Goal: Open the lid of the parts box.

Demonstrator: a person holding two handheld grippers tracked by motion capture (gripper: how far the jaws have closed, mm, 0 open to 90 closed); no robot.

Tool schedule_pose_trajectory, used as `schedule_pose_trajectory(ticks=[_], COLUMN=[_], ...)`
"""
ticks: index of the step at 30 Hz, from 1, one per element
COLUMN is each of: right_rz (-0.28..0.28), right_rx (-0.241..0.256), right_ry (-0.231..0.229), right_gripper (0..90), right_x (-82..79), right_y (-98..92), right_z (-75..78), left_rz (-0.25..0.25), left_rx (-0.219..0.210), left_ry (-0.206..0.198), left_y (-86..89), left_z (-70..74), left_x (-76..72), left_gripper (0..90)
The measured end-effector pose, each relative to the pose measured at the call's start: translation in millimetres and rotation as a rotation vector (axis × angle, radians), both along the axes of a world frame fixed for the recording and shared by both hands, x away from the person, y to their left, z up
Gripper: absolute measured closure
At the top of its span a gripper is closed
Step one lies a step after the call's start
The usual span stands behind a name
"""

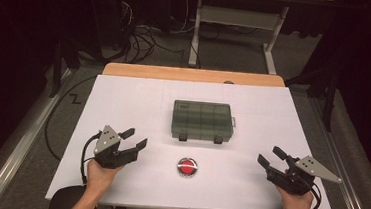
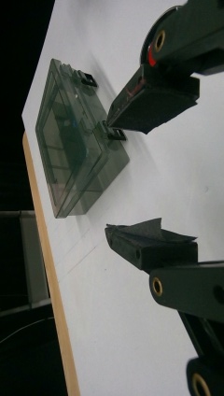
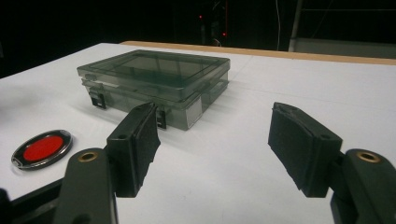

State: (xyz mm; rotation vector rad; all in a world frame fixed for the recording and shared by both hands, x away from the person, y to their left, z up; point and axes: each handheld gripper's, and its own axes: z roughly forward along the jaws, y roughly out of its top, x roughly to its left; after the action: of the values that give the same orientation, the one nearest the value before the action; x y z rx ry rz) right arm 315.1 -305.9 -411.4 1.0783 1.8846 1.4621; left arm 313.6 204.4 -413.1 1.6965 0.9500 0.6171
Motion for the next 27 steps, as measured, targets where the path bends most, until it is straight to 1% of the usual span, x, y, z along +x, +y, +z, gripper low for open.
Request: schedule_pose_trajectory(ticks=[2,3,9,13,16,17,22,24,26,27], right_rz=[0.002,0.000,-0.002,-0.005,-0.006,-0.009,-0.008,-0.005,-0.007,-0.010], right_rx=[0.000,0.004,0.011,0.024,0.025,0.030,0.030,0.030,0.036,0.035], right_ry=[-0.003,-0.002,0.003,0.000,0.003,0.009,0.009,0.009,0.015,0.010], right_gripper=[35.1,35.1,35.1,35.2,35.1,35.1,35.2,35.1,35.0,34.9], right_x=[0.2,0.1,0.6,0.6,1.2,1.2,1.8,2.2,2.2,2.4], right_y=[0.1,0.2,0.5,-1.3,-2.0,-1.6,-0.4,-0.6,-0.8,-1.2], right_z=[0.2,0.4,0.2,0.6,0.4,0.4,0.2,0.1,0.2,0.2], left_rz=[-0.001,0.009,0.009,0.008,0.023,0.023,0.022,0.021,0.027,0.032], left_rx=[-0.002,0.000,-0.003,-0.004,-0.008,-0.009,-0.020,-0.014,-0.018,-0.023], left_ry=[-0.004,-0.005,-0.002,-0.002,-0.002,-0.001,-0.006,-0.002,-0.008,-0.010], left_y=[-0.2,-0.4,0.4,0.1,0.8,1.1,0.9,0.4,-0.1,-0.3], left_z=[0.2,0.4,0.6,0.6,0.6,0.7,0.9,0.7,0.7,0.9], left_x=[-0.6,-0.9,-0.4,-0.4,-0.1,-0.1,0.3,0.7,1.0,1.4], left_gripper=[41.6,42.1,42.1,42.1,42.4,42.5,42.5,42.6,42.6,42.8])
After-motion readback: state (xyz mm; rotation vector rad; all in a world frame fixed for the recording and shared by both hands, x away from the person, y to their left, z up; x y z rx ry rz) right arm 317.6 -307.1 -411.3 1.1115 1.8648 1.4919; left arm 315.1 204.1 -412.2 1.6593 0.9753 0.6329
